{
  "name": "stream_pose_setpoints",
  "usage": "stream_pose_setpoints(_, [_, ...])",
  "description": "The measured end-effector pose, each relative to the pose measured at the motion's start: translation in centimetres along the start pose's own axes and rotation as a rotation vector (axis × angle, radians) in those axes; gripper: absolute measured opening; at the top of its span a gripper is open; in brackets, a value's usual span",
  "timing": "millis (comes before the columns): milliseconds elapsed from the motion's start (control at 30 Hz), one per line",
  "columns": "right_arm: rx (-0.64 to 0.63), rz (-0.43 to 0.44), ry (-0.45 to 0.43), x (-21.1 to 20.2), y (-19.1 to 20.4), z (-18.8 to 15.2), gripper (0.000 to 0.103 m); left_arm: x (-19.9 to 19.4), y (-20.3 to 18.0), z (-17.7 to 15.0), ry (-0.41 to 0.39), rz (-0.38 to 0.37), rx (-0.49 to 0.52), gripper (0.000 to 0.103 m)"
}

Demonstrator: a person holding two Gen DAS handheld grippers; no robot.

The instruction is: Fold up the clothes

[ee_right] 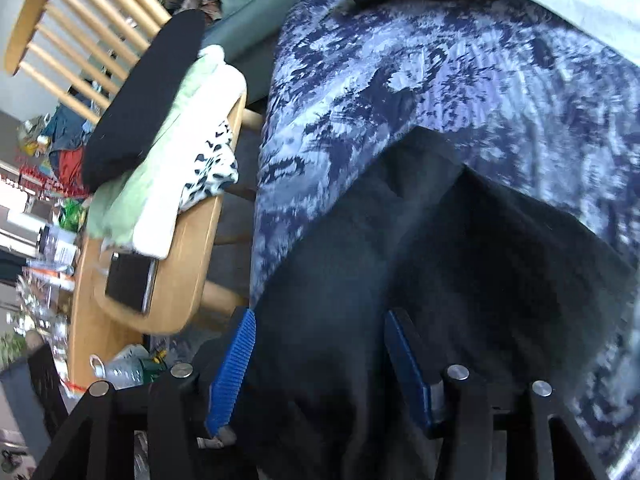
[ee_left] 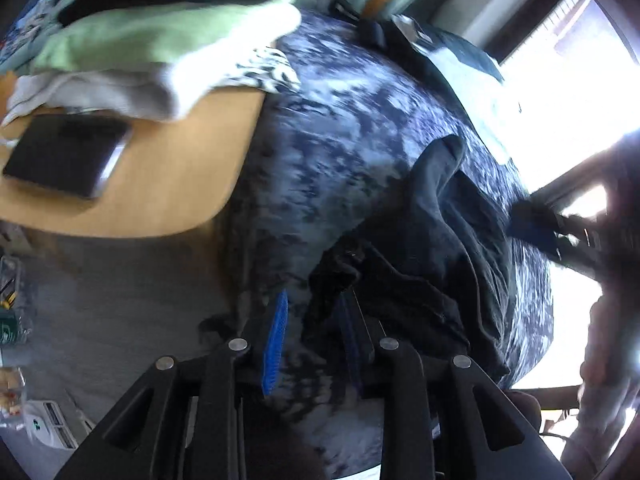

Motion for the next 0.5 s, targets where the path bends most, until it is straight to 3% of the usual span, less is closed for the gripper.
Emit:
stream_pose_setpoints(167, [-0.026, -0.033, 0.070, -1.2, -1.0, -6.1, 0.056, -0.2, -2.9, 0.7, 0.017, -0.073, 0.063, 0.033])
stream_pose_setpoints(267, [-0.017, -0.052, 0.084, -1.2, -1.7, -9.1, 0.057, 0.5, -6.9, 0.4, 0.047, -0.126, 0.151, 0.058])
stream_pose_setpoints(333, [-0.001, -0.043, 0.098, -0.9, -1.8, -10.9, 0.057, 1.0, -9.6, 0.1, 0.056, -0.139, 0.240, 0.064])
stream_pose_setpoints(500, [0.106, 0.007, 0.148, 0.4, -3.1, -14.4, 0.058, 2.1, -13.9, -0.7, 0.016, -0.072, 0.515, 0.067])
Point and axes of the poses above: each gripper's, at about its wrist camera, not at the fingertips, and x roughly the way its jaws point, y to its left, z to its top, the point moved 6 cm from there along x, roughly the way its jaws point, and after that the axes turned 7 degrees about -y, right-handed, at the moved point
